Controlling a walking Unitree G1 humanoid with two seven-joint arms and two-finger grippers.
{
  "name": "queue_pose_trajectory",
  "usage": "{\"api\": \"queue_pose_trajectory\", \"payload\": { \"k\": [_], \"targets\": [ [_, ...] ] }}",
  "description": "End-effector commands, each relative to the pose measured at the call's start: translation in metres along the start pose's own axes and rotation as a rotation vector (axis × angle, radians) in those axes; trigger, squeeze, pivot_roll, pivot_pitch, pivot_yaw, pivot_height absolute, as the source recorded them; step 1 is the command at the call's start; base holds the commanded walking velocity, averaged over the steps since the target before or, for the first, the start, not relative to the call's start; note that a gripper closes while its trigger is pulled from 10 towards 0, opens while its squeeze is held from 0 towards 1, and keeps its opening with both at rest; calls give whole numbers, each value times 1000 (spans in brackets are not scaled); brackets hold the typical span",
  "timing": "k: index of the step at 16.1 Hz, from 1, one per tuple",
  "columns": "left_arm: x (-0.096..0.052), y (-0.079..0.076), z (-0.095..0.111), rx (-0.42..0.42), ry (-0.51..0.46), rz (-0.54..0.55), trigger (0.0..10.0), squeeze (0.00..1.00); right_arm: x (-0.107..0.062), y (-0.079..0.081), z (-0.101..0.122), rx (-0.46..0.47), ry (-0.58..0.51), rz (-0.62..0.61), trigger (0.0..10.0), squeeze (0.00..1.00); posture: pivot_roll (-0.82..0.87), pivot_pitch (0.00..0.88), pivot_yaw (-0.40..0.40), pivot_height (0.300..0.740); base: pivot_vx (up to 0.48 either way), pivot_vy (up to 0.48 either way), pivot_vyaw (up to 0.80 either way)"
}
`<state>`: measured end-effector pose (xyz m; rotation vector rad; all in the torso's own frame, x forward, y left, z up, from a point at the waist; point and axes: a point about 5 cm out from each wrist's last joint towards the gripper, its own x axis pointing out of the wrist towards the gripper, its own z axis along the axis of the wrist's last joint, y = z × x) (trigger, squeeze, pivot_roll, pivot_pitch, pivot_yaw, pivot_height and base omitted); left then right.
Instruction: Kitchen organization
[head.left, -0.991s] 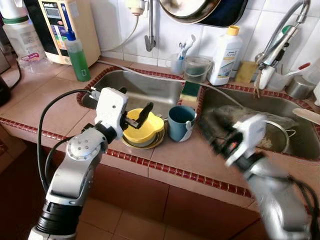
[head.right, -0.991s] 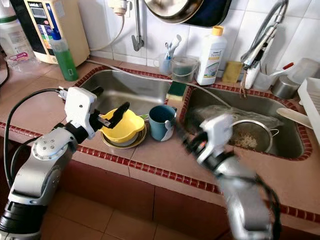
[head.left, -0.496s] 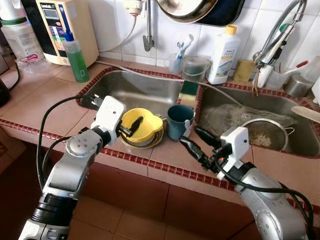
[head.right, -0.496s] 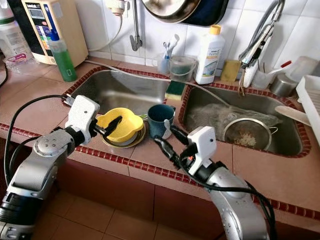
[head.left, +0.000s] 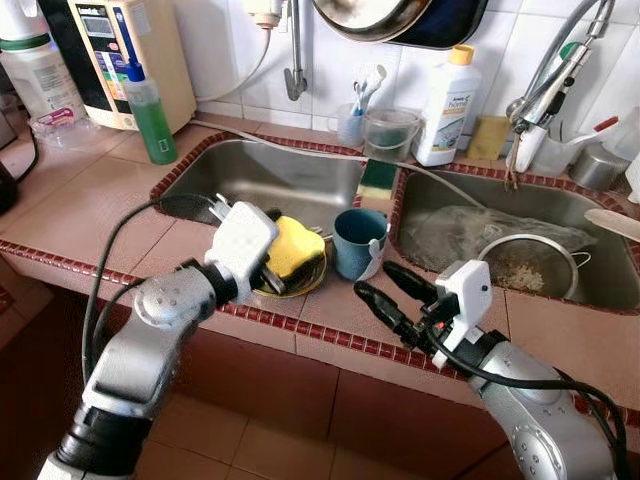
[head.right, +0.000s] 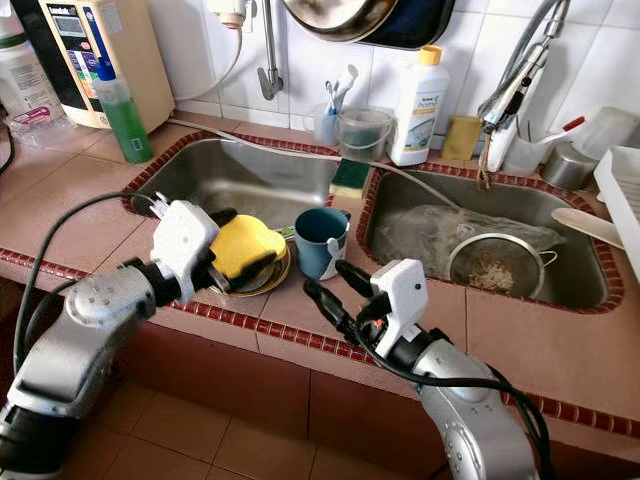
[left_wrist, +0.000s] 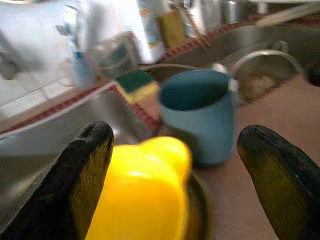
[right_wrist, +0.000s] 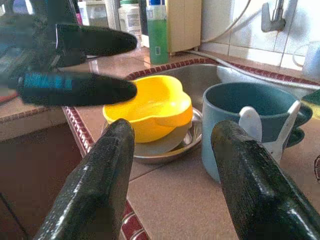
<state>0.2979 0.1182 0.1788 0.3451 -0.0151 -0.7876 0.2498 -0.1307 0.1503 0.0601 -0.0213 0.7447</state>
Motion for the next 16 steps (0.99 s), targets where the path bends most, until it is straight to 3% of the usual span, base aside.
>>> {"api": "queue_pose_trajectory", "payload": {
  "k": [1, 6, 10, 12, 16],
  "targets": [
    [1, -8, -1, 27, 10, -36, 10000, 0, 0, 1, -1, 4, 19, 10, 10000, 0, -83, 37, 21, 740, 0, 0, 0],
    [10, -18, -10, 26, 65, -46, 10000, 0, -2, 1, -11, -7, 73, 5, 10000, 0, -89, 36, 24, 740, 0, 0, 0],
    [18, -12, -29, -102, 217, 48, 10000, 0, -1, 1, -11, -8, 77, -2, 10000, 0, -94, 36, 28, 740, 0, 0, 0],
    [19, -8, -35, -124, 265, 81, 10000, 0, -1, 1, -11, -8, 76, -4, 10000, 0, -99, 36, 31, 740, 0, 0, 0],
    [20, 0, -32, -149, 257, 125, 10000, 0, -1, 2, -11, -7, 75, -12, 10000, 0, -98, 39, 33, 740, 0, 0, 0]
  ]
}}
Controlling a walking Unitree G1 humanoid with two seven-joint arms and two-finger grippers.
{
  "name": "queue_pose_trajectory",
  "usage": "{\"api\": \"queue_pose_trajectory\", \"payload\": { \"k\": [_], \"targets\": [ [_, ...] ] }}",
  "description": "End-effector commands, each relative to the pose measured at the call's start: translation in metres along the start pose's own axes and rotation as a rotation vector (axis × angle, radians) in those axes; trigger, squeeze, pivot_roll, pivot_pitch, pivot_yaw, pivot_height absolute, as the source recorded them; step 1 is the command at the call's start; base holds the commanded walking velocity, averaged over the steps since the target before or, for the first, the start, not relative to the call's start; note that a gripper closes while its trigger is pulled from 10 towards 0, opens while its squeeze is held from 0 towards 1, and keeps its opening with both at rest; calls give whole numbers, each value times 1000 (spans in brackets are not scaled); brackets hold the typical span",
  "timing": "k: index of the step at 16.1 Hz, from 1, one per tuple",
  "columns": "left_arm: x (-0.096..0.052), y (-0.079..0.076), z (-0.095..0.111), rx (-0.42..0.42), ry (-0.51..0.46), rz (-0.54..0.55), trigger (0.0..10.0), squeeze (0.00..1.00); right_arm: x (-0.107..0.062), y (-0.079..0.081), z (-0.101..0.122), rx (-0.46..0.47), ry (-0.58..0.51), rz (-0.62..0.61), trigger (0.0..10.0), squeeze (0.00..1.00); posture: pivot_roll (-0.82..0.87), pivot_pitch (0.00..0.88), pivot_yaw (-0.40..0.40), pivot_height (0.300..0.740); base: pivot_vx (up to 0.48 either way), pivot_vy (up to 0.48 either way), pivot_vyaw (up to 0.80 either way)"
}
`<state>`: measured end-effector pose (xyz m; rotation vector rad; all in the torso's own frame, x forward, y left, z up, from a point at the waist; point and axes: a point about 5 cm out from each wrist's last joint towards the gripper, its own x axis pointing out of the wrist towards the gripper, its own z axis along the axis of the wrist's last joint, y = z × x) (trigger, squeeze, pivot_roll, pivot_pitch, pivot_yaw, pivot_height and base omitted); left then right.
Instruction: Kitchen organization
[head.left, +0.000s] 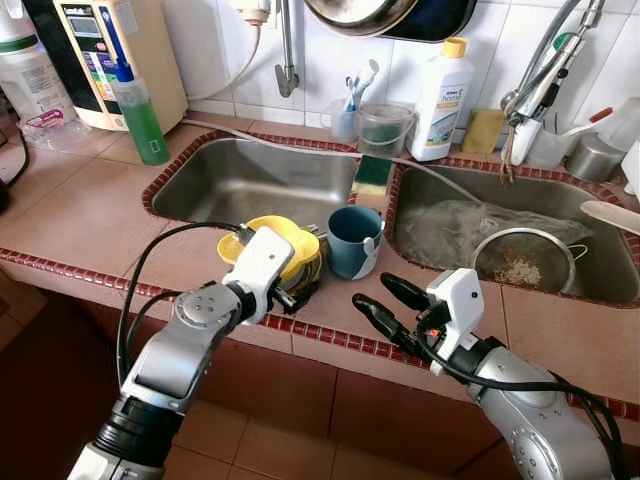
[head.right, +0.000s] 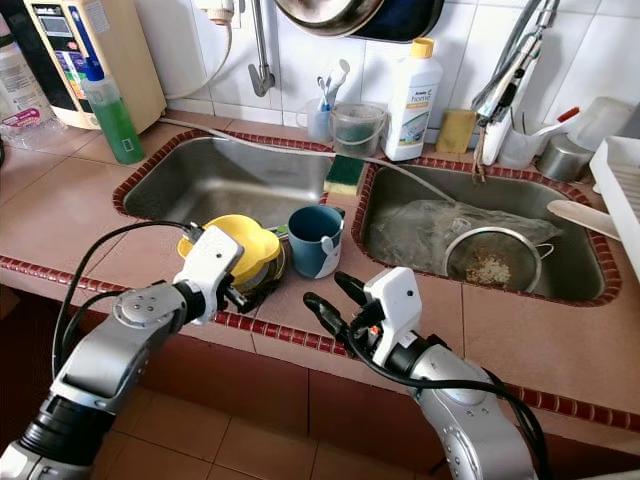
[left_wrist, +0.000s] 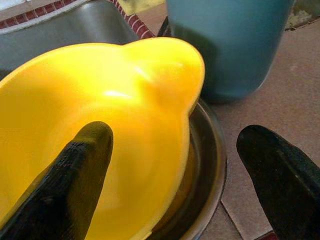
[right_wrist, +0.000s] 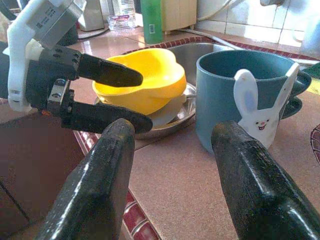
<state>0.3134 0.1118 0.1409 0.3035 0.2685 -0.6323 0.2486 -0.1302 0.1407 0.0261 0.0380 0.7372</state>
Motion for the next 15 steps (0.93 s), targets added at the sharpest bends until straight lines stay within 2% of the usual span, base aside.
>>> {"api": "queue_pose_trajectory", "payload": {
  "k": [1, 2, 3, 7, 15],
  "targets": [
    [-1, 6, 5, -5, -9, 24, 10000, 0, 0, 1, -1, 3, 8, -4, 10000, 0, -97, 39, 34, 740, 0, 0, 0],
    [-1, 7, 5, -8, -14, 32, 2392, 0, 1, 1, -1, 3, 7, -5, 10000, 0, -97, 39, 34, 740, 0, 0, 0],
    [-2, 9, 6, -30, -30, 44, 0, 0, 2, 1, -1, 3, 5, -6, 10000, 0, -97, 39, 34, 740, 0, 0, 0],
    [-4, 12, 5, -28, -14, 50, 0, 0, 1, 2, -3, 13, 12, 0, 10000, 0, -94, 39, 37, 740, 0, 0, 0],
    [-5, 7, 0, -24, 5, 27, 0, 0, 0, 0, -3, 4, 18, -2, 10000, 0, -96, 42, 36, 740, 0, 0, 0]
  ]
}}
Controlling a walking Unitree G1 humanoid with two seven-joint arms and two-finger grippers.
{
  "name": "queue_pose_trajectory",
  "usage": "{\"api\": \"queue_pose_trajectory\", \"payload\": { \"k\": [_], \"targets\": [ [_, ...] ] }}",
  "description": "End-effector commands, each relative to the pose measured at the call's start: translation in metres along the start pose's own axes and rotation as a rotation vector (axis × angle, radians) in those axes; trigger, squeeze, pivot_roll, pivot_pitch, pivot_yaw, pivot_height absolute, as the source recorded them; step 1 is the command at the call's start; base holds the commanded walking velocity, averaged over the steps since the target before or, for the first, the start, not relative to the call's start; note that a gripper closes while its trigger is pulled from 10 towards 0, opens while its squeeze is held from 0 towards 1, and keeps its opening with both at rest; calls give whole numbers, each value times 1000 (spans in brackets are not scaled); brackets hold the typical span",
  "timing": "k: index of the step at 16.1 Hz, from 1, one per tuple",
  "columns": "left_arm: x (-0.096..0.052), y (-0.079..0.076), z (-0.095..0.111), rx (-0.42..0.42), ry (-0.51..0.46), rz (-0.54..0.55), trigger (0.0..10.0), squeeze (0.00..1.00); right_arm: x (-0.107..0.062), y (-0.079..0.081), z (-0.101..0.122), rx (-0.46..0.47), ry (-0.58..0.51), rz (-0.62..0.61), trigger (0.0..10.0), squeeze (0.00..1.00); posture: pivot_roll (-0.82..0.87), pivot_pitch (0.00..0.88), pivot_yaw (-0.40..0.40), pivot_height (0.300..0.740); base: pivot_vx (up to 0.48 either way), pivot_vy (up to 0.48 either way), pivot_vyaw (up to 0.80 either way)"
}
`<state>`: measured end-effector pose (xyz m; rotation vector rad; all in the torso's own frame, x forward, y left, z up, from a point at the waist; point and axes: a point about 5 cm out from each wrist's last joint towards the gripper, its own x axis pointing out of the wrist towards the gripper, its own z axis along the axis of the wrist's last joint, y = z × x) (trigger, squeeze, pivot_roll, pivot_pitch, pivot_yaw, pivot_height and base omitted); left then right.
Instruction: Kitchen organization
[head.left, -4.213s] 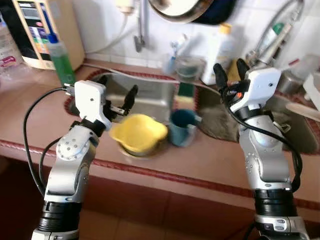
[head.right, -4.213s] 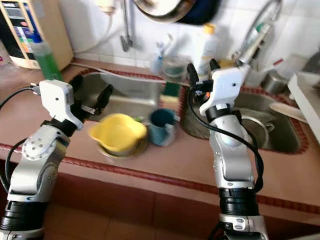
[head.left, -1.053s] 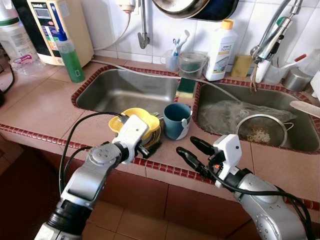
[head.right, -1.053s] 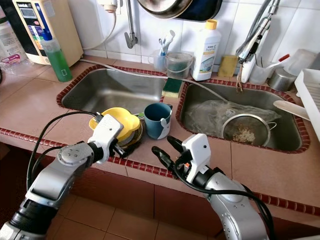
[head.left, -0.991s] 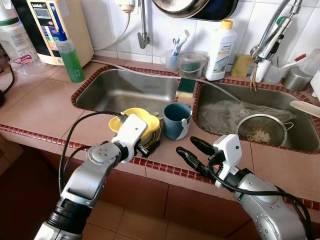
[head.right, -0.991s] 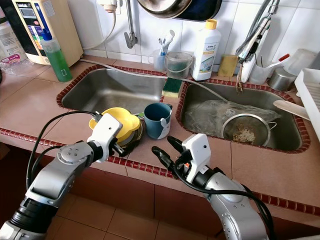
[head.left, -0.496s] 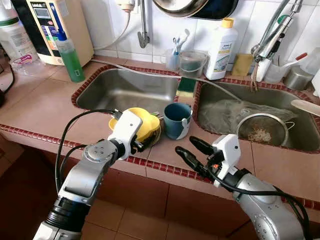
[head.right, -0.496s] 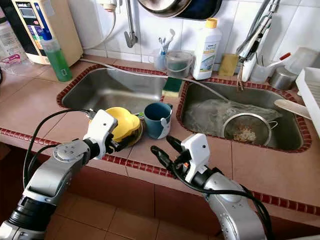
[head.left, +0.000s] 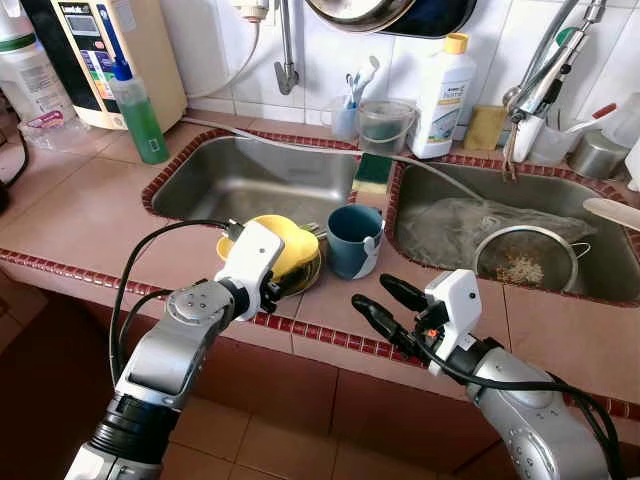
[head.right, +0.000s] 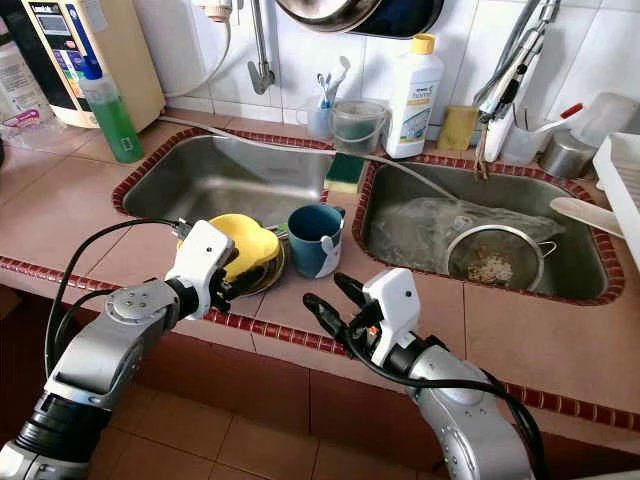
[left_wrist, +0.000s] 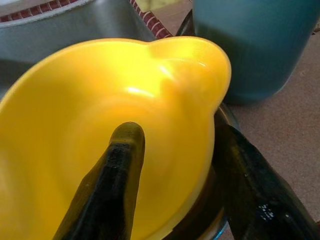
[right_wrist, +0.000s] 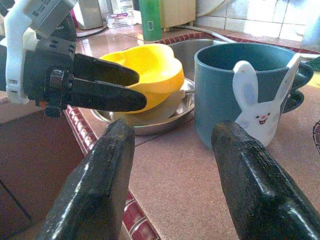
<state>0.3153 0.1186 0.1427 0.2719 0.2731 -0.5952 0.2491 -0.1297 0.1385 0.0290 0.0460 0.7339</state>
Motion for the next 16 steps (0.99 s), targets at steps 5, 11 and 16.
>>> {"api": "queue_pose_trajectory", "payload": {
  "k": [5, 11, 16],
  "targets": [
    [0, -7, -3, 21, 21, -42, 0, 0, 0, -1, 0, -12, 9, -5, 10000, 0, -104, 33, 42, 740, 0, 0, 0],
    [1, -8, -1, 27, 15, -53, 0, 0, 0, 0, 0, -12, 5, -4, 10000, 0, -107, 21, 44, 740, 0, 0, 0],
    [1, -7, 1, 27, 8, -56, 0, 0, 3, -1, 1, -18, -1, -4, 10000, 0, -105, 10, 42, 740, 0, 0, 0]
  ]
}}
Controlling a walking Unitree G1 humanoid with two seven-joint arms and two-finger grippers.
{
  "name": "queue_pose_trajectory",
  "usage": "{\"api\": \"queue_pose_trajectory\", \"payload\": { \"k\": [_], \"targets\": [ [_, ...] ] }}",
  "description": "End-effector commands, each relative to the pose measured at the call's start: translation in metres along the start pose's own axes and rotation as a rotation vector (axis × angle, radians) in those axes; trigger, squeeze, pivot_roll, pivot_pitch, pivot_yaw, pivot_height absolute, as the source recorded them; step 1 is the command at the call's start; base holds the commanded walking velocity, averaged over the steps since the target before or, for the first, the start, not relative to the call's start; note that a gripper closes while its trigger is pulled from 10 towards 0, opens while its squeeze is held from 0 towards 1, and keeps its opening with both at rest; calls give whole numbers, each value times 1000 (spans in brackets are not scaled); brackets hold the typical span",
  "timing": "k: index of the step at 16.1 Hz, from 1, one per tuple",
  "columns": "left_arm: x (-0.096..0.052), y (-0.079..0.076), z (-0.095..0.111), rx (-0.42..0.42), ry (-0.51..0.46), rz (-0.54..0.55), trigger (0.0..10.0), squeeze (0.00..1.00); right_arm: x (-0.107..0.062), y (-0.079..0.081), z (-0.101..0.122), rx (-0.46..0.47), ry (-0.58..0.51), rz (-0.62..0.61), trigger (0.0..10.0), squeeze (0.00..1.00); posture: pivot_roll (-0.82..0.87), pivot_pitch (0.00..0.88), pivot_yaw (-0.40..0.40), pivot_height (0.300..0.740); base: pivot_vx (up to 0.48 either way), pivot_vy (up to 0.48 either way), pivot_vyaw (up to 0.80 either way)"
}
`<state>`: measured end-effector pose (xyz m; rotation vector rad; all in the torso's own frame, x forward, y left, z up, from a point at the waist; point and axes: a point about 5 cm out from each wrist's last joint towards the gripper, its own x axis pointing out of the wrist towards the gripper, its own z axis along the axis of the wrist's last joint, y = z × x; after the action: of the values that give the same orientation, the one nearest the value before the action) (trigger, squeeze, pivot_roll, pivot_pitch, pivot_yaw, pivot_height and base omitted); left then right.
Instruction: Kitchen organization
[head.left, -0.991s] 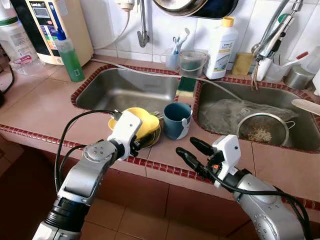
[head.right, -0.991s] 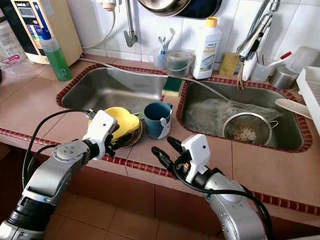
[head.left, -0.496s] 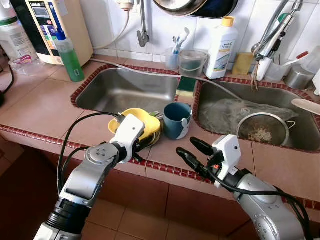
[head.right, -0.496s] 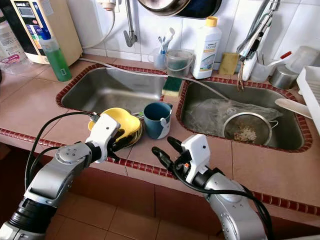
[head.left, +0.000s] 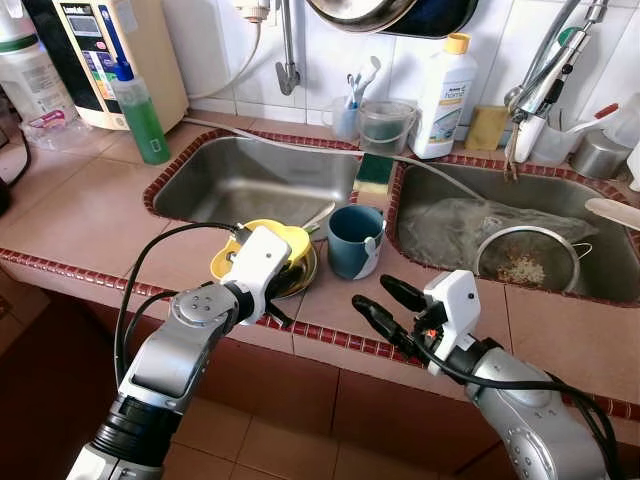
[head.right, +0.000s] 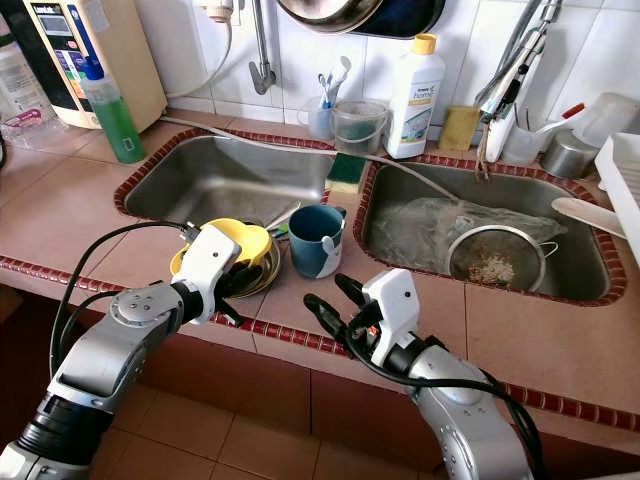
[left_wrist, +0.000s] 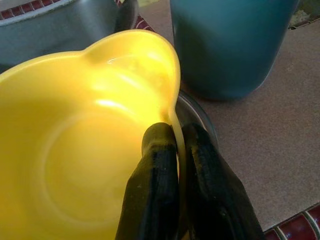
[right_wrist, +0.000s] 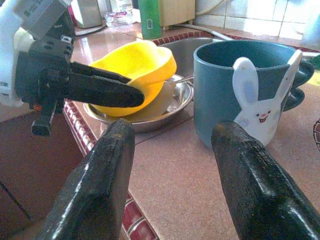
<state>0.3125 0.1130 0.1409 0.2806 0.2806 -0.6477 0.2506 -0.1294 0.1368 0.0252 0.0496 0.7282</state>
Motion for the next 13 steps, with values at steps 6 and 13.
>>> {"api": "queue_pose_trajectory", "payload": {
  "k": [6, 13],
  "targets": [
    [-1, 2, 4, 14, -6, 4, 0, 0, 3, -1, 3, -18, -9, 5, 10000, 0, -102, 10, 39, 740, 0, 0, 0],
    [-8, 20, 21, 28, -56, 60, 10000, 0, 4, -2, 4, -19, -11, 7, 10000, 0, -101, 15, 36, 740, 0, 0, 0]
  ]
}}
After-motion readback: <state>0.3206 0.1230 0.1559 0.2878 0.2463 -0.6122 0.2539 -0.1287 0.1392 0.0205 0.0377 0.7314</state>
